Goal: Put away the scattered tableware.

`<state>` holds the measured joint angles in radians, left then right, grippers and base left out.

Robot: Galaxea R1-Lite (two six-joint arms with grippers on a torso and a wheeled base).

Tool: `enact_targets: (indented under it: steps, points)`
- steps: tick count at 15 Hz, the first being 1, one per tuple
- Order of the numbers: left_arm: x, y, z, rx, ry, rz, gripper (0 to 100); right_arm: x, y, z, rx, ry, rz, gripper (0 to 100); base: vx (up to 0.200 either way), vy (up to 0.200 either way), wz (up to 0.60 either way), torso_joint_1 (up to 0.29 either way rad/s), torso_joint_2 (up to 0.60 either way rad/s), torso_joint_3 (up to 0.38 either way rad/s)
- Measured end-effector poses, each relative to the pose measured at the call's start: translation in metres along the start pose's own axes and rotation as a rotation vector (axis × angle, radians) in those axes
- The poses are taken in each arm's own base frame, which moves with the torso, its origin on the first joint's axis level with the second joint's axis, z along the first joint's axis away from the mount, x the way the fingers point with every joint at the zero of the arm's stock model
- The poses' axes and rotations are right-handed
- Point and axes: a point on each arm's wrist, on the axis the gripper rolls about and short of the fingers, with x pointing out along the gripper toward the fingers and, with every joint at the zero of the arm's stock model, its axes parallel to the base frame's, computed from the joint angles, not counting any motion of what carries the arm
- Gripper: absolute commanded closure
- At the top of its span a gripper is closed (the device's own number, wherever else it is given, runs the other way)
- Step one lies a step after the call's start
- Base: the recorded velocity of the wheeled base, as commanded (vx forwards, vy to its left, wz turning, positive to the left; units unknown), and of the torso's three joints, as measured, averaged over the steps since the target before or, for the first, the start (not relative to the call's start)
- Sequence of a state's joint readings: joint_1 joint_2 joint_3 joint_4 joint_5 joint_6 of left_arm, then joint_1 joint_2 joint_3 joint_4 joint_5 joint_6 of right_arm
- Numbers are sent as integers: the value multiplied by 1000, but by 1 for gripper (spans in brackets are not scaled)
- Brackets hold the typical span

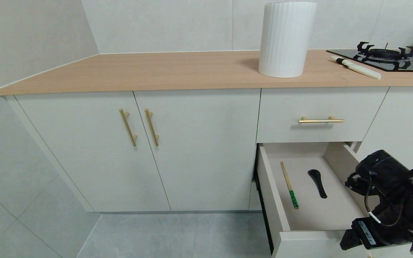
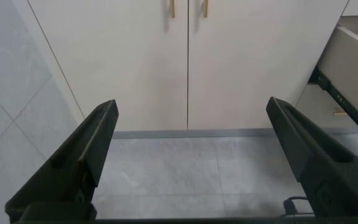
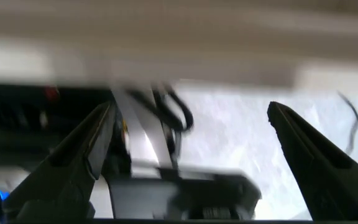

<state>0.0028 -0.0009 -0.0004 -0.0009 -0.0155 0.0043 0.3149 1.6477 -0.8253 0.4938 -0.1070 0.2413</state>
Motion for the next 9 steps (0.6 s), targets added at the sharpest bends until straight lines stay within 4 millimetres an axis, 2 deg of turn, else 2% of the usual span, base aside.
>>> enact_targets:
  steps: [9]
  points:
    - [0, 0, 0, 0, 0, 0, 0, 9, -5, 16, 41, -117, -11, 0, 0, 0, 0, 0, 0, 0]
